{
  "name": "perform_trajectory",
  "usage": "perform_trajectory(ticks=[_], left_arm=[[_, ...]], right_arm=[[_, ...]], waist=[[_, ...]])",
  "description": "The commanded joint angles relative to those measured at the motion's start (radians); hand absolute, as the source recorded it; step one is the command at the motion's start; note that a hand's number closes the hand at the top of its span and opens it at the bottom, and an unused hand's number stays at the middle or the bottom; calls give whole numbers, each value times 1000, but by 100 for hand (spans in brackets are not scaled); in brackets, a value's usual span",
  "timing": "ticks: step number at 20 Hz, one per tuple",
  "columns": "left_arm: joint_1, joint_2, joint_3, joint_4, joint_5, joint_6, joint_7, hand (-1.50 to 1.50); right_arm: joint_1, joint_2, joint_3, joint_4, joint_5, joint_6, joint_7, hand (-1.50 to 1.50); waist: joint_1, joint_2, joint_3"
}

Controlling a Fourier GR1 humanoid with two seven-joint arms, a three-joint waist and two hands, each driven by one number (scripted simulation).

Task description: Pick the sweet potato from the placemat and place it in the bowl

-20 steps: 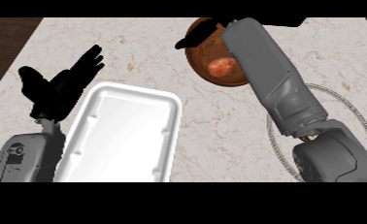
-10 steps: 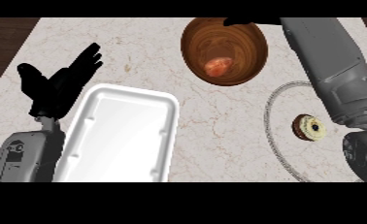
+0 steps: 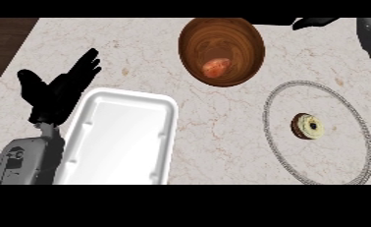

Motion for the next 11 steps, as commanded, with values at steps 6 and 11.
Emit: perform_trajectory(ticks=[6,11], left_arm=[[9,9,16,-11,-2,13,13,0],[25,37,47,-14,42,-27,18,0]], right_arm=[[101,-129,-39,12,-102,418,-176,-150],[197,-198,-6,-53,-117,523,-224,150]], waist=[[-36,-17,2],[-41,-19,3]])
